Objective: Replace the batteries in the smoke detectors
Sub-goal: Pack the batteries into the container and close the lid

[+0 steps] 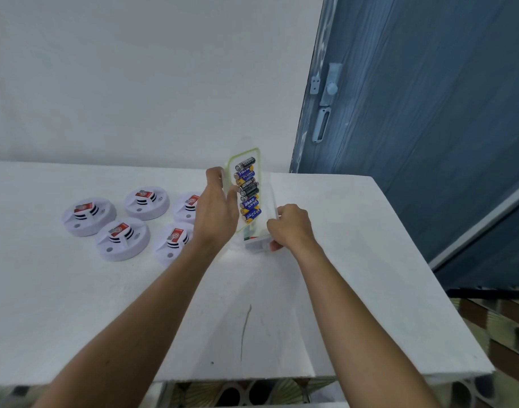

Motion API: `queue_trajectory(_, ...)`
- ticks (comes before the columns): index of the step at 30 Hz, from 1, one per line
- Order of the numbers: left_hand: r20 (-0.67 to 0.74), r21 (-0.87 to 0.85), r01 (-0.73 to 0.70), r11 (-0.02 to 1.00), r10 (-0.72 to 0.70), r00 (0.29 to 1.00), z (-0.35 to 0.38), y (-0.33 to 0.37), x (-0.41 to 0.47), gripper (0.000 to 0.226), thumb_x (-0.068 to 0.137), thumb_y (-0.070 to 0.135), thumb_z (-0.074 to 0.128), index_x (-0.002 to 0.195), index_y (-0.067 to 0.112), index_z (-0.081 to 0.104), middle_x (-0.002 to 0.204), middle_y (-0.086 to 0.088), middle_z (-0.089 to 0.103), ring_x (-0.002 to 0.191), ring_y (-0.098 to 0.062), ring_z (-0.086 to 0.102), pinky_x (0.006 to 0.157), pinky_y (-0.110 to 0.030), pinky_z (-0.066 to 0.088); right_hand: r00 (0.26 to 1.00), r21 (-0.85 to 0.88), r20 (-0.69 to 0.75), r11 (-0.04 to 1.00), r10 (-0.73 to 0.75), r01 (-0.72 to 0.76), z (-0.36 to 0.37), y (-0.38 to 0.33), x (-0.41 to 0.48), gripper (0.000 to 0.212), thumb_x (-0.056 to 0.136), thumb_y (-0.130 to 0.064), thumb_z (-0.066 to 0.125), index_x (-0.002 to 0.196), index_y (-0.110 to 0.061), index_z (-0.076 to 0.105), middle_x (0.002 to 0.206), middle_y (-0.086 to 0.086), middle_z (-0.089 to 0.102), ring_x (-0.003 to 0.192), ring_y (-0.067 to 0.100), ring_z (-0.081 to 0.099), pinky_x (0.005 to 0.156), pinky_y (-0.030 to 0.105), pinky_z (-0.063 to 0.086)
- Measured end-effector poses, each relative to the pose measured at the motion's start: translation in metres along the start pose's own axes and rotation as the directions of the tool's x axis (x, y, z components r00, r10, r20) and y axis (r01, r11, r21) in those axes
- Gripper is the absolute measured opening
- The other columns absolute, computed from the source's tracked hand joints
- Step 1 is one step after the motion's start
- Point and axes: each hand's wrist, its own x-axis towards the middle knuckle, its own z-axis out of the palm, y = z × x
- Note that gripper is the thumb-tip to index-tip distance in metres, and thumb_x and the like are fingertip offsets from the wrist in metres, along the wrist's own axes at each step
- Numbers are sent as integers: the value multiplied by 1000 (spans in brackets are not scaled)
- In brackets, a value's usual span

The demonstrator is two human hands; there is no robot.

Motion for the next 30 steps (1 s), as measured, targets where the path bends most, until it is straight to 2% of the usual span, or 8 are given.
queue_trajectory(4,-20,0,-33,999,33,999,1,1,-1,18,100,19,42,115,18,33,98,-2,57,76,-30,64,66,-45,51,1000,38,-12,999,3,-3,-1,-1,-2,29,87,-7,49,106,5,67,95,17,73,48,29,70,68,41,62)
queue_trajectory(7,-9,-10,-33,999,33,999,0,-2,-1,18,100,22,42,115,22,32,103,-2,54,77,-31,65,69,-49,53,1000,13,-14,1000,-8,8,-2,-1,-4,16,87,-7,51,89,2,63,87,13,67,50,31,70,65,36,59)
queue_trajectory(12,16,-43,-60,997,61,998,0,-1,-5,15,100,23,42,112,24,33,95,-4,61,77,-29,65,70,-49,53,1000,60,-1,998,14,-14,-2,3,-6,27,80,-5,47,94,6,67,82,11,69,42,27,66,59,35,57)
queue_trajectory(16,-23,-58,-110,992,108,994,-6,0,-11,13,98,8,46,106,16,40,91,4,63,76,-12,56,69,-27,43,1000,149,-4,989,7,-7,0,8,-7,8,78,-4,47,77,-9,54,70,10,59,51,33,71,58,30,48)
queue_trajectory(20,18,-140,-137,981,140,990,-10,-12,-16,30,87,-12,45,97,16,43,107,6,69,103,13,53,86,-3,37,996,355,44,931,77,-87,4,19,-14,10,88,-11,54,85,-10,63,77,1,68,47,25,68,56,27,56)
queue_trajectory(24,18,-185,-151,971,157,987,-8,-20,-20,32,88,-13,43,97,17,46,111,9,67,121,1,52,99,-11,39,992,337,84,934,93,-117,1,27,-14,25,92,-28,55,97,-6,66,85,4,70,61,24,66,55,27,50)
queue_trajectory(27,-3,-221,-169,961,172,985,-5,-18,-22,44,89,-14,45,96,30,45,116,10,67,130,-5,49,103,-18,41,998,183,-66,983,3,10,-5,34,-6,25,99,-22,45,86,-9,63,87,3,64,82,25,58,67,30,42)
queue_trajectory(30,-15,-262,-188,947,191,981,2,-15,-22,34,90,-15,44,93,18,44,122,7,66,135,-5,44,105,-18,40,983,498,-178,866,46,50,-11,33,-4,27,92,-15,46,86,-14,72,80,-6,69,75,17,58,63,27,41)
